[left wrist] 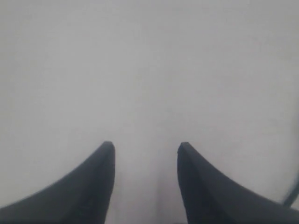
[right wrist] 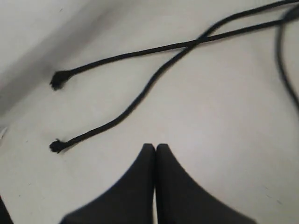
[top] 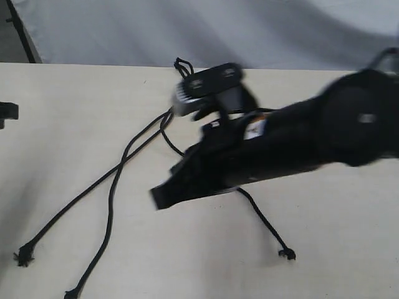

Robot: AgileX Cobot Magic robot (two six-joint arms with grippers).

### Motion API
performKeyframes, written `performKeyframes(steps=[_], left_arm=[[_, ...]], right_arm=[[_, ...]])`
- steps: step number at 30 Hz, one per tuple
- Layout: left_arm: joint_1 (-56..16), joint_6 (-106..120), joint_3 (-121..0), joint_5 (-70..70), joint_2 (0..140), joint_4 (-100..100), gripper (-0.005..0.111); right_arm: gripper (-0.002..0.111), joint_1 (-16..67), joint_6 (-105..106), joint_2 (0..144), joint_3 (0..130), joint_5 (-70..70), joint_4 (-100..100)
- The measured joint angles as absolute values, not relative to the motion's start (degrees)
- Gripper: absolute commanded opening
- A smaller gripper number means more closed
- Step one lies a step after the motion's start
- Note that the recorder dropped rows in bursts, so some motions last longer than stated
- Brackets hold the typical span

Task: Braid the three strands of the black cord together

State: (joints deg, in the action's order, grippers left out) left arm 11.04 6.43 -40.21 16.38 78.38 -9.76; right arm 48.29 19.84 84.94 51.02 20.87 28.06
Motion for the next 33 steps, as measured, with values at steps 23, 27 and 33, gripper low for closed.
performKeyframes(steps=[23, 27, 33], left_arm=[[13.35, 5.83, -34.8, 11.54, 78.34, -10.65, 0.042], [13.35, 5.83, -34.8, 11.43, 78.34, -10.73, 0.042], [13.35, 5.83, -34.8, 11.32, 78.34, -10.73, 0.042]], right_arm=[[0.048, 56.16, 6.27, 131.35, 102.33, 54.2, 9.35], [0.042, 56.29, 5.77, 133.65, 104.41, 54.6, 8.05], [0.009, 58.35, 5.77, 135.41, 107.57, 58.66, 0.66]])
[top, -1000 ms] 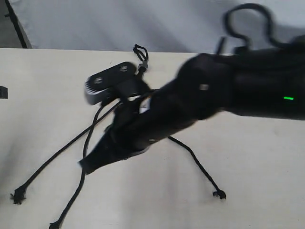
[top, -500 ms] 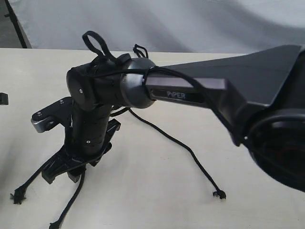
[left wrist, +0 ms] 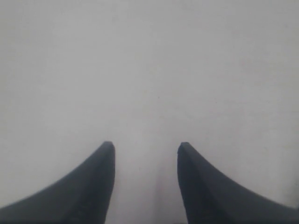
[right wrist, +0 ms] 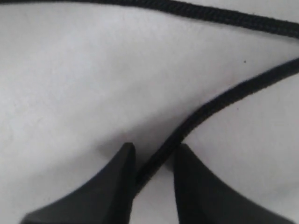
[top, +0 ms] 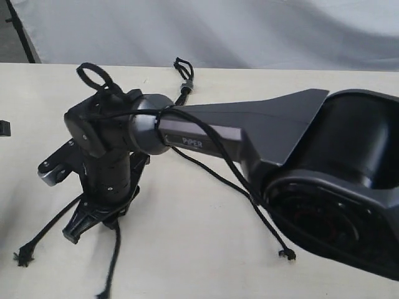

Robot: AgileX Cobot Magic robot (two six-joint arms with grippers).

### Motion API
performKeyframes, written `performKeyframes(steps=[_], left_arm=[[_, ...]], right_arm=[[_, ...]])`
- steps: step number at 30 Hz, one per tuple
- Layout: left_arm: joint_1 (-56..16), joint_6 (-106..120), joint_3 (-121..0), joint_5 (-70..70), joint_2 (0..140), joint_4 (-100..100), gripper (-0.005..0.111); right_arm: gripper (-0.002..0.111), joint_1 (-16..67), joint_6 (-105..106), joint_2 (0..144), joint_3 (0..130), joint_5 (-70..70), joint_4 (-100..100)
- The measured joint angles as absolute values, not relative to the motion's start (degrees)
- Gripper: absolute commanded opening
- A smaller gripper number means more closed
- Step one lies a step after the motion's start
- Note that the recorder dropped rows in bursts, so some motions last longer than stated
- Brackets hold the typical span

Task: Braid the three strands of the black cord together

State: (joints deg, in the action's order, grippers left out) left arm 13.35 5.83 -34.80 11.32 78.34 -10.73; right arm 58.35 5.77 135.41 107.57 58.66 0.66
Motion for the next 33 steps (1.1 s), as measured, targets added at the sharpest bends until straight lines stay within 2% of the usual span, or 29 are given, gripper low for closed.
performKeyframes(steps=[1, 9, 14, 21, 33], left_arm=[[13.35, 5.83, -34.8, 11.32, 78.34, -10.73, 0.042], [13.35, 5.83, -34.8, 11.32, 78.34, -10.73, 0.042], [13.35, 5.83, -34.8, 11.32, 78.34, -10.73, 0.042], [13.35, 5.83, -34.8, 11.32, 78.34, -10.73, 0.042], [13.35, 5.83, -34.8, 11.83, 78.34, -10.91, 0.042]], right_arm=[[0.0, 58.7, 5.77, 135.56, 108.11, 59.94, -1.3], [0.0, 59.32, 11.43, 136.28, 115.87, 68.91, -14.63], [0.0, 53.05, 36.06, 136.7, 118.46, 69.35, -17.68], [0.0, 41.51, 38.35, 139.0, 118.46, 62.36, -18.11], [0.0, 36.93, 38.35, 141.19, 118.46, 61.67, -15.64]])
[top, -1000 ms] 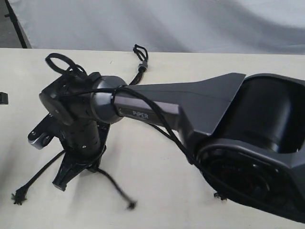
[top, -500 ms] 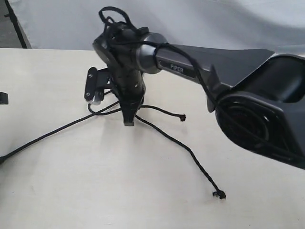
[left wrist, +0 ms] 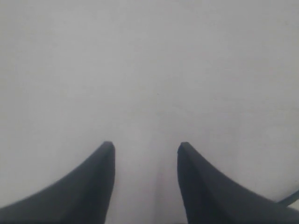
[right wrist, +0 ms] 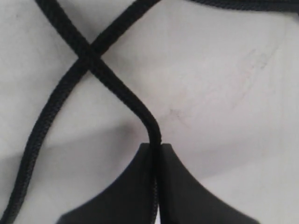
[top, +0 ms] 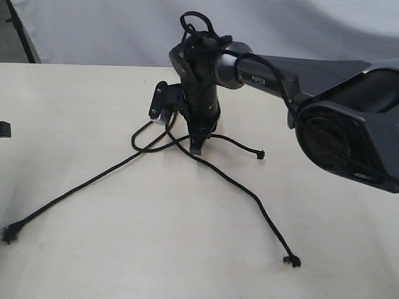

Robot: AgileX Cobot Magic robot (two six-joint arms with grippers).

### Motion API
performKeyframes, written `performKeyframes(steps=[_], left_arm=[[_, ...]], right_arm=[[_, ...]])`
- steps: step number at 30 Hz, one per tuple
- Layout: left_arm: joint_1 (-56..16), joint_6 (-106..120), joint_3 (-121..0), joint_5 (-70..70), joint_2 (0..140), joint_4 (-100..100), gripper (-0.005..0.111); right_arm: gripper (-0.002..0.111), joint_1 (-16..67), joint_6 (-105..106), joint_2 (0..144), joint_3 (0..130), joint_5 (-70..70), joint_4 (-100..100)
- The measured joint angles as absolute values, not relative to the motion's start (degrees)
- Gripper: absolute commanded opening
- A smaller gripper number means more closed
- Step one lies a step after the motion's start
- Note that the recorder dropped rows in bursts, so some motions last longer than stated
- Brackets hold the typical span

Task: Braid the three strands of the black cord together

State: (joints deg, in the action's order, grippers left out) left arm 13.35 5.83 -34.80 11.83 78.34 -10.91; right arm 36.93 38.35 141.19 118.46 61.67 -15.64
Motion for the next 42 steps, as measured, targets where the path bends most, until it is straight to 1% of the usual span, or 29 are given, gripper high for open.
performKeyframes(steps=[6, 10, 16, 18, 23, 26, 30, 36, 42], left_arm=[[13.35, 5.83, -34.8, 11.87, 78.34, -11.44, 0.042], [13.35, 5.83, -34.8, 11.87, 78.34, -11.55, 0.042], [13.35, 5.83, -34.8, 11.87, 78.34, -11.67, 0.042], [11.77, 5.83, -34.8, 11.87, 78.34, -11.8, 0.042], [4.97, 5.98, -34.8, 9.84, 78.34, -11.99, 0.042], [4.0, 5.98, -34.8, 9.71, 78.34, -11.99, 0.042], [4.0, 5.98, -34.8, 9.43, 78.34, -11.99, 0.042], [4.0, 6.08, -34.8, 9.34, 78.34, -11.99, 0.042], [4.0, 6.18, -34.8, 9.34, 78.34, -11.99, 0.042]], right_arm=[[0.0, 32.88, 39.13, 140.85, 118.46, 61.67, -9.39], [0.0, 29.75, 42.85, 140.85, 118.46, 64.78, -0.53], [0.0, 29.81, 44.39, 140.85, 118.46, 68.94, 2.37], [0.0, 29.81, 44.53, 140.85, 118.46, 69.45, 3.04], [0.0, 31.32, 44.92, 140.85, 118.1, 69.57, 12.37], [0.0, 34.16, 45.83, 140.57, 118.1, 69.57, 11.06], [0.0, 37.18, 45.87, 138.95, 119.12, 69.83, 4.0], [0.0, 35.23, 45.87, 136.66, 120.44, 68.45, 0.0], [0.0, 32.61, 43.3, 140.49, 120.44, 68.5, -0.73]])
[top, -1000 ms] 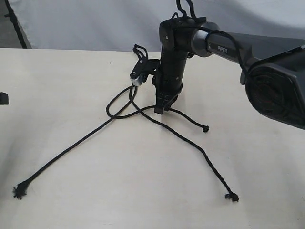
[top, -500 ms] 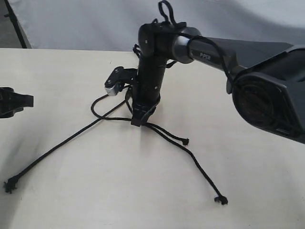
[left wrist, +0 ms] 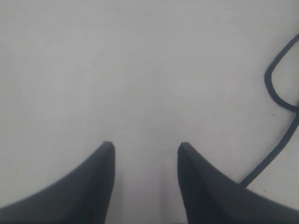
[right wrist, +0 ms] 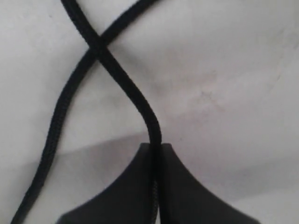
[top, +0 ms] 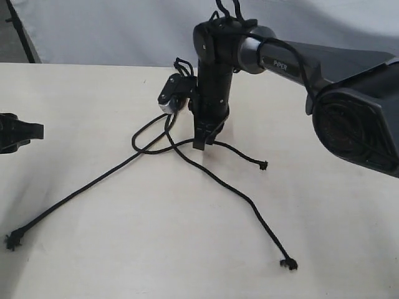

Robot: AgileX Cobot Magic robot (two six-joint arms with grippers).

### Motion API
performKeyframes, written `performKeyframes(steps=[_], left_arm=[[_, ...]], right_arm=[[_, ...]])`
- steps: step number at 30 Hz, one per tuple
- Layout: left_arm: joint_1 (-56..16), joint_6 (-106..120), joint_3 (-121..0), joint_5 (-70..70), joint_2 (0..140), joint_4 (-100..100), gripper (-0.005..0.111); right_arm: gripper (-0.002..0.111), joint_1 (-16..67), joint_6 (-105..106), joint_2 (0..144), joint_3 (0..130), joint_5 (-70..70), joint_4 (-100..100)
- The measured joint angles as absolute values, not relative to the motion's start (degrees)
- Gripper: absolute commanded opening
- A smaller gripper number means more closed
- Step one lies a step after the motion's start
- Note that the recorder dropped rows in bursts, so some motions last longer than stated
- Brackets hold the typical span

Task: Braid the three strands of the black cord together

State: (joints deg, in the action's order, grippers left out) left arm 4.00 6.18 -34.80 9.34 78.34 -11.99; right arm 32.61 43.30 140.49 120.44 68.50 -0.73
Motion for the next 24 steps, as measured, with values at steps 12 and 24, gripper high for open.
performKeyframes(steps=[12, 24], left_arm=[[4.0, 6.19, -34.8, 8.82, 78.34, -11.99, 0.042], [4.0, 6.27, -34.8, 8.71, 78.34, -11.99, 0.042]], right_arm=[[0.0, 34.61, 43.7, 142.06, 119.12, 69.49, 9.83], [0.0, 47.94, 47.5, 139.34, 121.95, 69.73, 10.89]])
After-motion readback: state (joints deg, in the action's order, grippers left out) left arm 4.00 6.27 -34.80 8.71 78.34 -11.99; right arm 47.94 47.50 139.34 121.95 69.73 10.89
